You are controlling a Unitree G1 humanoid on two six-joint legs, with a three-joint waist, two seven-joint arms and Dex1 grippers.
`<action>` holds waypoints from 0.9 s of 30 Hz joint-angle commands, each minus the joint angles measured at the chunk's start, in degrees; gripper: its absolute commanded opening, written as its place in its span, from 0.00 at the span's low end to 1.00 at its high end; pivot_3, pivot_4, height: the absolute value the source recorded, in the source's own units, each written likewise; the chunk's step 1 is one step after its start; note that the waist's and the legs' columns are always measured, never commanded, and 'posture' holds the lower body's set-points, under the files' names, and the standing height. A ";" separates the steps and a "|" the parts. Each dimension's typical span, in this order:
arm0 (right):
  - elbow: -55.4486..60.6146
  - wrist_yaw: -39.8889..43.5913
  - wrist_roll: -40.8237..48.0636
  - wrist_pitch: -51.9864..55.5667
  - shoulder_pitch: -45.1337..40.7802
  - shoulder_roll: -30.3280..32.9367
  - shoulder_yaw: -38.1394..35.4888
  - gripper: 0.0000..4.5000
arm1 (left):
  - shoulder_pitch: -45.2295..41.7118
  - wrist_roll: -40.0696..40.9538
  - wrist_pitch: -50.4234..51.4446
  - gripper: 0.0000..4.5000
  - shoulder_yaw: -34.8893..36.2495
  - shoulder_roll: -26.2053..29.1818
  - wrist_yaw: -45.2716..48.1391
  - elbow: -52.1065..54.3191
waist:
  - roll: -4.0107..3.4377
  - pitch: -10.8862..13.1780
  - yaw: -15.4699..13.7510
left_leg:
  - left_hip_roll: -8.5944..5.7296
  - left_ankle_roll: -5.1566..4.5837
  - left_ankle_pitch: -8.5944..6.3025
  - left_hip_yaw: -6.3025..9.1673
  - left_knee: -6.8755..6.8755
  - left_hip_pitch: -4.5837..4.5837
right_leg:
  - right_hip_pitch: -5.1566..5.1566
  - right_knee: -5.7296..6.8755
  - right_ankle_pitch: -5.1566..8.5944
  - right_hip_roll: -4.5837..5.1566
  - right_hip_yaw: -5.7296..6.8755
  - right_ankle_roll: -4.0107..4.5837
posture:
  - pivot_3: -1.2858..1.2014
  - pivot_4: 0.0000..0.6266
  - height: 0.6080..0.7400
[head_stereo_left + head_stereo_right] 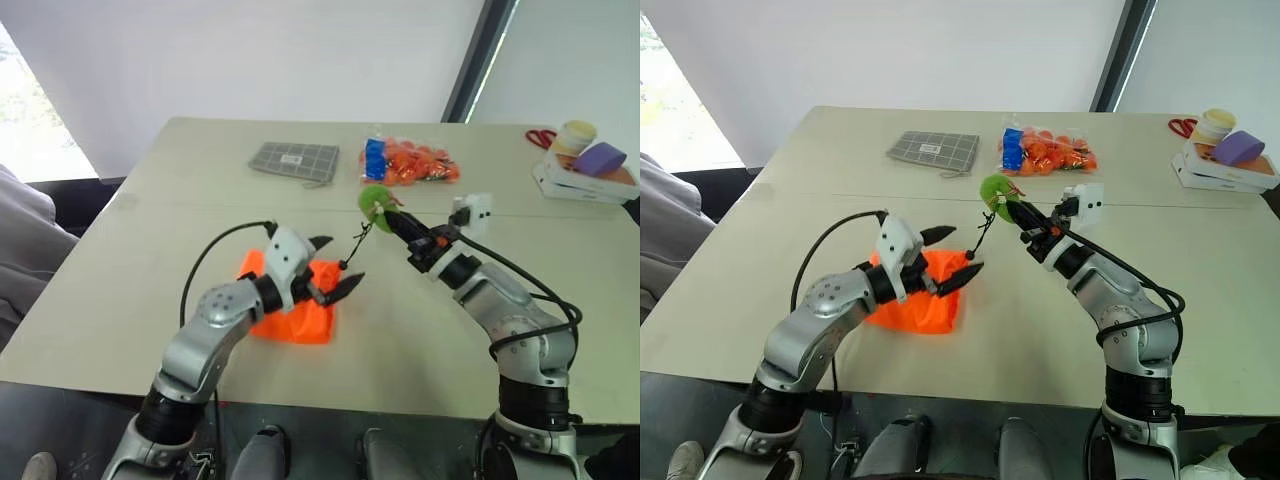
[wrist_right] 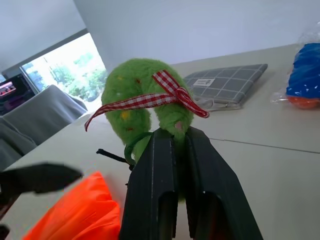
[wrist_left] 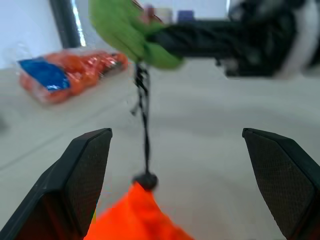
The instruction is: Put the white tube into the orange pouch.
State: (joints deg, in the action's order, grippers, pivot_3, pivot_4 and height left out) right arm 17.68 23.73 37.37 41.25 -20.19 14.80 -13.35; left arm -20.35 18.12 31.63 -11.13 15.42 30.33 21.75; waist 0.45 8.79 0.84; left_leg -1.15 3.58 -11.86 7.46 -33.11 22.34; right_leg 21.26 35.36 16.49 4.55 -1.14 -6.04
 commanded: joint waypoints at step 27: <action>8.99 2.44 7.17 -2.47 1.51 2.53 3.33 0.00 | -19.01 11.27 4.26 0.99 4.03 6.06 34.91 -37.81 | -0.01 0.01 0.01 | 0.01 -0.01 0.00 0.01 0.05 0.03 | 0.05 -0.02 0.01 -0.03 0.04 -0.02 | 0.52 0.24 0.88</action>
State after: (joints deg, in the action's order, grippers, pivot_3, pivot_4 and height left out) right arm 23.81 25.66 43.58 40.37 -18.36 17.09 -10.20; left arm -38.14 30.98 38.33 -5.88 21.70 63.35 -15.66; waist 0.44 8.80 0.85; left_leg -1.13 3.57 -11.86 7.47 -33.07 22.37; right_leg 21.31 35.34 16.50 4.52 -1.10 -6.06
